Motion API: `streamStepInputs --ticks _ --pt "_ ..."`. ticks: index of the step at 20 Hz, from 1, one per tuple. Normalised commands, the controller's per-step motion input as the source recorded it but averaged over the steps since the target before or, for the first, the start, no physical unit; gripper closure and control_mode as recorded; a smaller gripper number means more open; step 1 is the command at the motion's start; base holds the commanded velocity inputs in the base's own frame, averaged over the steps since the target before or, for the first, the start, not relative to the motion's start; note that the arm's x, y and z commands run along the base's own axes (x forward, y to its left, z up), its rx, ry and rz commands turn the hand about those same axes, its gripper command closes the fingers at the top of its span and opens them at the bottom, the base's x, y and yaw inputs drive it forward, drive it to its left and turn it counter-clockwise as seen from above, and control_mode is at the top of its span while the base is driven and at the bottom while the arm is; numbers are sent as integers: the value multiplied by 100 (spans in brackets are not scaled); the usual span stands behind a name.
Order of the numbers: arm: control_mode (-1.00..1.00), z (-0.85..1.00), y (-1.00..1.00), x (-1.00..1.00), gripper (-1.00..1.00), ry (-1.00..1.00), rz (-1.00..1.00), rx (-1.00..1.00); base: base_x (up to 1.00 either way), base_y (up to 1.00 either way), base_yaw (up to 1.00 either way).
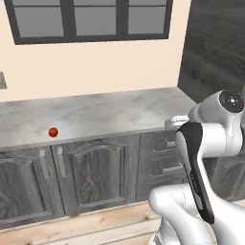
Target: Place the beer on the top shelf of the fridge to keep it out of children's reach, and place the apple and lemon wedge on lower shelves for easy access.
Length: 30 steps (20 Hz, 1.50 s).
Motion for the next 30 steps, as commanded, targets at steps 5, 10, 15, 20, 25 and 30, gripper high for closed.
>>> streamStepInputs --ticks 5,10,15,20,25,30 --pt "100 0 0 0 100 0 0 0 -1 -82 -2" --pt "100 0 0 0 100 0 0 0 0 -88 -3" --pt "100 0 0 0 100 0 0 0 0 -86 -3" --pt "100 0 0 0 100 0 0 0 0 -88 -2" --pt "100 0 0 0 100 0 0 0 0 -89 -2" --pt "100 0 0 0 100 0 0 0 0 -89 -1"
